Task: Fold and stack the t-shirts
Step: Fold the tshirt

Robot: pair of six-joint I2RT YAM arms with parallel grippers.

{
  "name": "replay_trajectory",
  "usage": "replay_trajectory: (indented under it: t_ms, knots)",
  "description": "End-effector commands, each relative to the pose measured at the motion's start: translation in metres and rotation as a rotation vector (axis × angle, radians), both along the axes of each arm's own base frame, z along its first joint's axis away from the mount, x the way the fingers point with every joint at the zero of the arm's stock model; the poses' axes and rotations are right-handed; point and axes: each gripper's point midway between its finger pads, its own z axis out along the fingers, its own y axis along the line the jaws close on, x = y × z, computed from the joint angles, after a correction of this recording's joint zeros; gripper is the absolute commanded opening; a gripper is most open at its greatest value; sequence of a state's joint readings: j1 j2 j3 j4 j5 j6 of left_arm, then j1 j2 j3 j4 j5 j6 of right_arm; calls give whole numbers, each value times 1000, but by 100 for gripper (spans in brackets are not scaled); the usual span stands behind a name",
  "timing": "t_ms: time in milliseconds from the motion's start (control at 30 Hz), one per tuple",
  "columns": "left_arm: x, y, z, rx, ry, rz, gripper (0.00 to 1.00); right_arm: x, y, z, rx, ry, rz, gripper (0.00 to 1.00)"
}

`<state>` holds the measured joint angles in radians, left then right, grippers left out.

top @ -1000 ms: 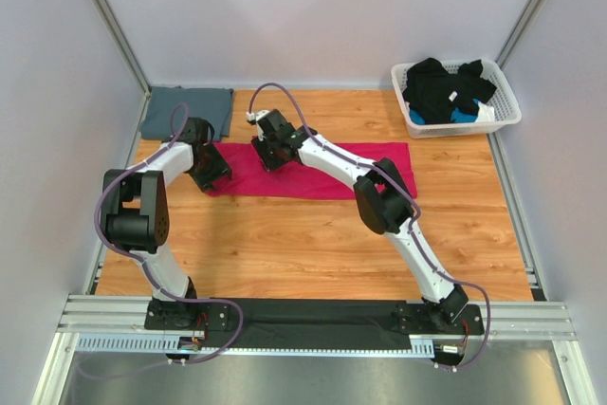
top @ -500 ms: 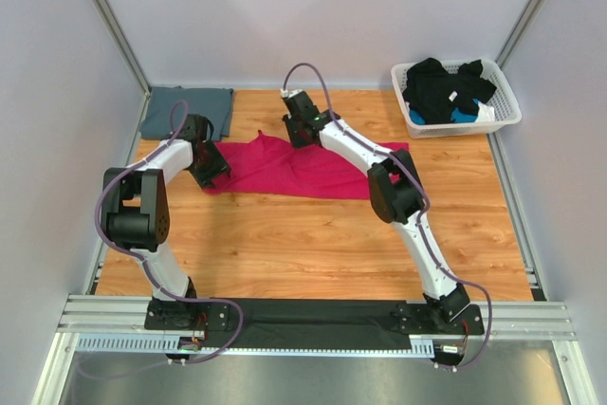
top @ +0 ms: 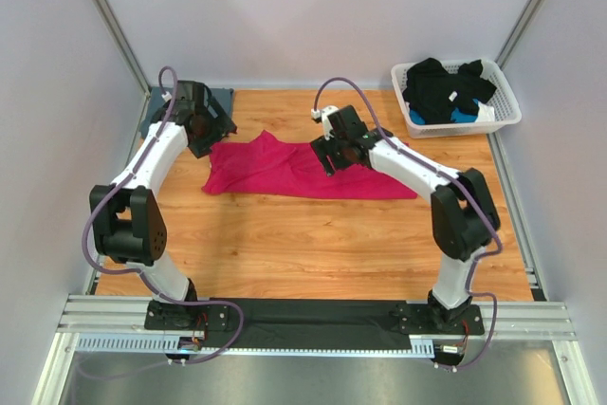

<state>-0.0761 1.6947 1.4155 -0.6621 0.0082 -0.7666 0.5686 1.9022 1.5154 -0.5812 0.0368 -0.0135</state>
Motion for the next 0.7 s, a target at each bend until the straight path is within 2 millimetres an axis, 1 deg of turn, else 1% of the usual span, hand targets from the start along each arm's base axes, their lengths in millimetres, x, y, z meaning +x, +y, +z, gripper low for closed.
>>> replay_trajectory:
  t_ms: [0, 33, 67, 100, 133, 167, 200, 233, 267, 300, 333, 367, 400, 433, 467, 500, 533, 567, 600, 633, 667]
  knots:
    - [-5, -35, 24, -50, -38, 58, 92, -3, -36, -3, -135, -162, 134, 70]
    - [-5, -42, 21, -70, -34, 99, 92, 1, -37, 12, -121, -245, 157, 71]
    - [-4, -56, 16, -77, -30, 91, 92, 0, -47, 7, -147, -264, 192, 71]
    - [-4, -62, 13, -80, -25, 108, 92, -8, -54, 2, -150, -264, 214, 74]
    - [-2, -65, 11, -86, -23, 146, 93, -8, -57, 0, -141, -264, 229, 76]
    - [-2, -72, 1, -85, 3, 156, 93, -7, -60, -2, -110, -250, 271, 77]
    - [0, -75, -1, -87, 7, 172, 93, -7, -64, -8, -108, -227, 288, 78]
    - [1, -74, -6, -74, 12, 196, 93, -5, -68, -9, -112, -215, 290, 79]
    - [0, -79, -11, -89, 31, 229, 93, 0, -75, -11, -118, -213, 278, 79]
    - [2, -80, -20, -84, 52, 249, 93, 5, -80, -13, -119, -215, 270, 80]
    - [2, -79, -27, -74, 64, 278, 93, 12, -81, -17, -116, -213, 271, 79]
    - [2, -81, -39, -74, 92, 306, 93, 17, -84, -18, -111, -215, 274, 79]
    - [2, -82, -44, -72, 101, 317, 93, 22, -84, -21, -129, -225, 294, 79]
    - [4, -81, -49, -62, 105, 329, 93, 28, -84, -29, -140, -228, 300, 79]
    - [3, -80, -63, -44, 135, 337, 93, 31, -81, -32, -138, -229, 314, 78]
    - [7, -81, -64, -43, 136, 346, 93, 32, -79, -37, -138, -226, 332, 77]
    - [9, -80, -68, -30, 141, 349, 93, 28, -78, -53, -150, -181, 360, 76]
    - [6, -78, -80, -4, 180, 353, 93, 27, -77, -57, -145, -160, 369, 75]
    - [12, -79, -77, 2, 174, 344, 93, 24, -76, -63, -138, -132, 376, 72]
    - [13, -78, -80, 15, 179, 340, 93, 15, -78, -73, -140, -83, 378, 71]
    - [13, -78, -90, 31, 201, 336, 93, 8, -78, -76, -156, -60, 393, 68]
